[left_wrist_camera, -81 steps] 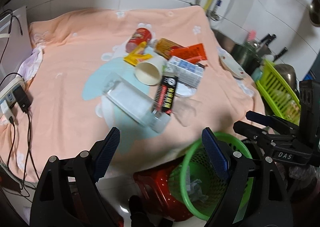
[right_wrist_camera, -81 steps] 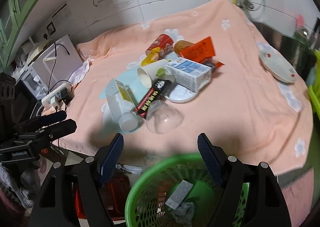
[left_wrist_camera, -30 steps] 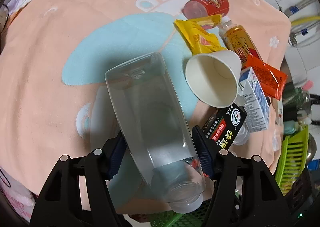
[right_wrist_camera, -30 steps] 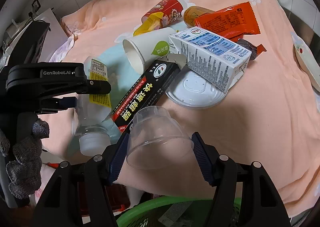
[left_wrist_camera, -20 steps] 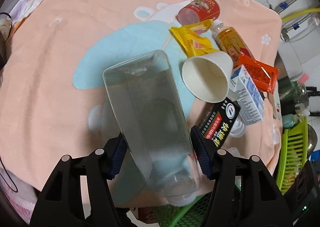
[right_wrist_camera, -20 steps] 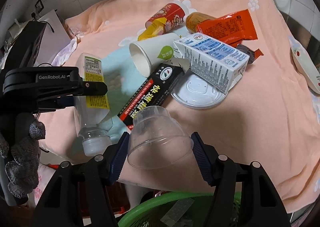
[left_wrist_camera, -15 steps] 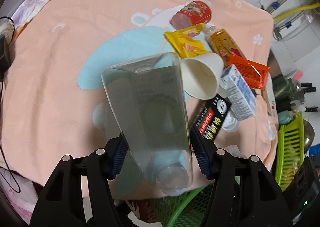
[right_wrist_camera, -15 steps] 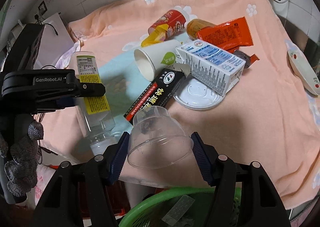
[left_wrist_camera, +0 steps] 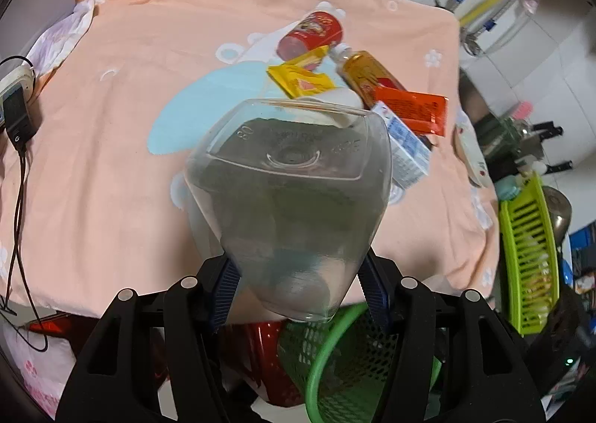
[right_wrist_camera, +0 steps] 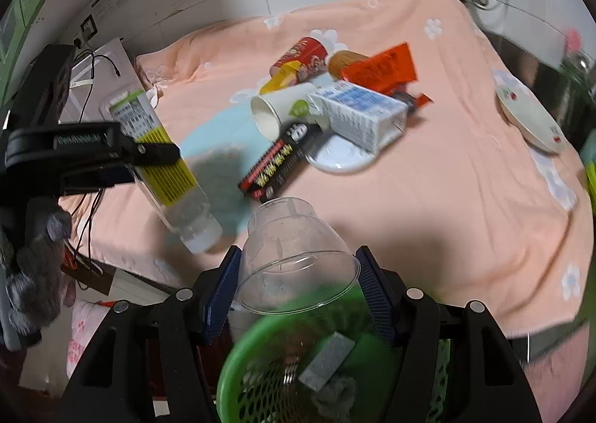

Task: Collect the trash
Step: 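Lower the bottle and cup into the green basket with both tools and release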

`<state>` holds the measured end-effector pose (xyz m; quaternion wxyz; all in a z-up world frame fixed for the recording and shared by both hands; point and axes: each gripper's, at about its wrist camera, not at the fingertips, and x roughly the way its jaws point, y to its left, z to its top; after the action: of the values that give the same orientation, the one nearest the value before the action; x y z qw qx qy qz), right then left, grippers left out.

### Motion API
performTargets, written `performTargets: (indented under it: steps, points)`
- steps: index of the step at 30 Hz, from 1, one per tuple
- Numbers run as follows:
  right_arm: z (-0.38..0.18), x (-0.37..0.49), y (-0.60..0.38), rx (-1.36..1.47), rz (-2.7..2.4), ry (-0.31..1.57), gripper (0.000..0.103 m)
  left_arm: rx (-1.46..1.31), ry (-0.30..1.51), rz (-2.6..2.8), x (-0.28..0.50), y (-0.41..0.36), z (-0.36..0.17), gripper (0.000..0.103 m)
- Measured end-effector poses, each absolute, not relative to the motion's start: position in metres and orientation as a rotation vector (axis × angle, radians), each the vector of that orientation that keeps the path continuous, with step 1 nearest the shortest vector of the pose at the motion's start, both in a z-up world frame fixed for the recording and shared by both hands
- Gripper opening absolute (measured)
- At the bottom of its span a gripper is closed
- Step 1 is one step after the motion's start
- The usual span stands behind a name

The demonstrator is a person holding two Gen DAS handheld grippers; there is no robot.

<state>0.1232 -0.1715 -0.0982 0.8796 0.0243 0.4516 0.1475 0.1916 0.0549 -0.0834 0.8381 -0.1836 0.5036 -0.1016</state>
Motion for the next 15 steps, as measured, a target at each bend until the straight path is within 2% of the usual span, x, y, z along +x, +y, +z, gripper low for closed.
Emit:
performTargets:
  steps: [12,14,15]
  points:
    - [-0.123,0.048,-0.203,0.089,0.263,1.034,0.062,-0.341,1.043,-0.35,0.145,0.022,-0.064,0.058]
    - [-0.125,0.038,-0.207,0.096,0.261,1.043,0.063,-0.33,1.043,-0.373,0.138,0.014,-0.063,0.058]
    - [-0.126,0.033,-0.21,0.105,0.257,1.043,0.067,-0.324,1.045,-0.385,0.135,0.009,-0.063,0.058]
